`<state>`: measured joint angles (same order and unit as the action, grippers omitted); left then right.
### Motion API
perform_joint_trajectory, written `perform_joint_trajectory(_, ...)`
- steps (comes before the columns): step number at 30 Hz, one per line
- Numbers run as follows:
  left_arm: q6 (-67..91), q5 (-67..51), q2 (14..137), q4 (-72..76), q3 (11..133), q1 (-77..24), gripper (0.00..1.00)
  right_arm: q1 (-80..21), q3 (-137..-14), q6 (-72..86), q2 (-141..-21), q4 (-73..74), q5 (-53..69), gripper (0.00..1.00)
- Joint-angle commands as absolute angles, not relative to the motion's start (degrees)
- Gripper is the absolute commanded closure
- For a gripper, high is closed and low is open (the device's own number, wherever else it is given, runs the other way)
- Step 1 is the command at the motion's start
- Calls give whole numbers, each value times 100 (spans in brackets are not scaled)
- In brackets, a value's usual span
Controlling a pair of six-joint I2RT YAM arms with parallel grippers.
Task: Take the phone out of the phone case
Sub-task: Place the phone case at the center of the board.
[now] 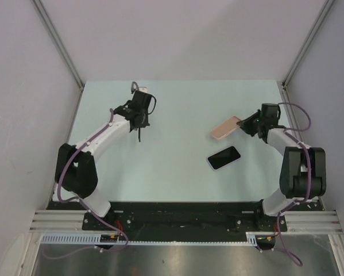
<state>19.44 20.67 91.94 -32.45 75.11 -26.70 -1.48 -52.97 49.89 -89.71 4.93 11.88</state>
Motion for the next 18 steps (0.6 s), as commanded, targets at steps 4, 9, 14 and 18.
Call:
perform_joint_trajectory(4,1705,3603,10307,-3533,8261,-2154,100,1281,-5554,5159,-9878,-808,958,100)
perform_joint_trajectory(9,1617,4218,11073,-3674,8911,-2066,100,1538,-6125,4503,-10205,-28,951,54)
perform_joint_trajectory(14,1415,3982,11715,-3717,9526,-1943,81,1521,-6187,3956,-9695,983,89,16)
perform_joint_trajectory(18,1415,3421,11883,-3736,9765,-1916,40,1250,-6161,3727,-9317,1765,-193,14)
